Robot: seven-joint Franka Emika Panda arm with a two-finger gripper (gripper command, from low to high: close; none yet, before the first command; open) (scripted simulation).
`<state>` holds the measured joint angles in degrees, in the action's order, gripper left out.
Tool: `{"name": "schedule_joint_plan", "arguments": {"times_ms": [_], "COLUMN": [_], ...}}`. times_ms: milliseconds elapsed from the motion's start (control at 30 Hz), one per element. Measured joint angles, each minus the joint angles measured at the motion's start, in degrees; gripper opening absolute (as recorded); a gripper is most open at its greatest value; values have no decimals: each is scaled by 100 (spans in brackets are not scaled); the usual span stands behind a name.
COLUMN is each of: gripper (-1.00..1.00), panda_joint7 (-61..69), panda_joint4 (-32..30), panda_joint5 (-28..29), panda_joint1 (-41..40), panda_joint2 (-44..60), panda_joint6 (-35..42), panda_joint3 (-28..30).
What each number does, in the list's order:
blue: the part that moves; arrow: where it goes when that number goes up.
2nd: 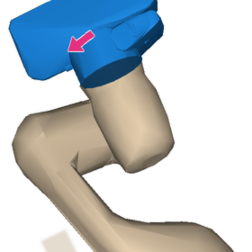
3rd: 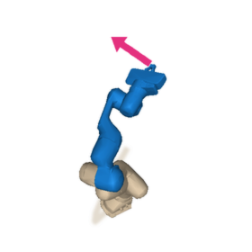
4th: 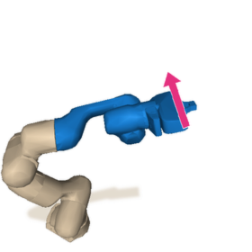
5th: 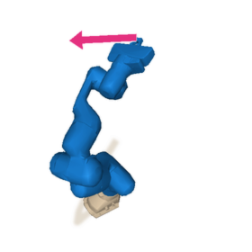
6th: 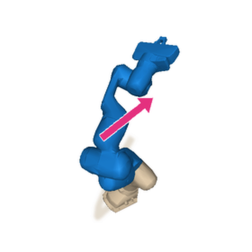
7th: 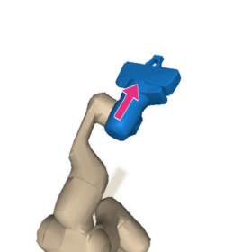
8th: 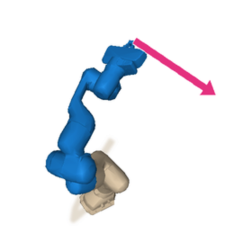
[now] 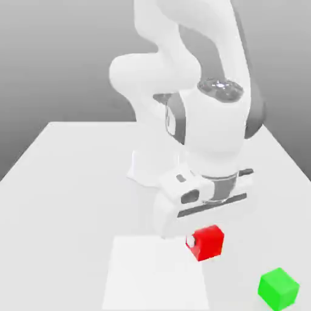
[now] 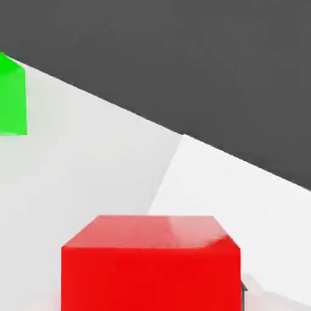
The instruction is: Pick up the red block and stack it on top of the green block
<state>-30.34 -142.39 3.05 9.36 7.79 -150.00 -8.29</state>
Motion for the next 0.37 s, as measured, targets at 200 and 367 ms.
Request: {"name": "schedule_joint_plan", "arguments": {"times_ms": [200,367], "gripper": [-100,100], "panda_joint7": [446,315], "panda_joint4": [906,967], "panda_joint5": [348,566], "panda_joint1": [477,608], "panda_joint2": [840,1348], "panda_joint6": [105,-333], "panda_joint3": [-392,-257]}}
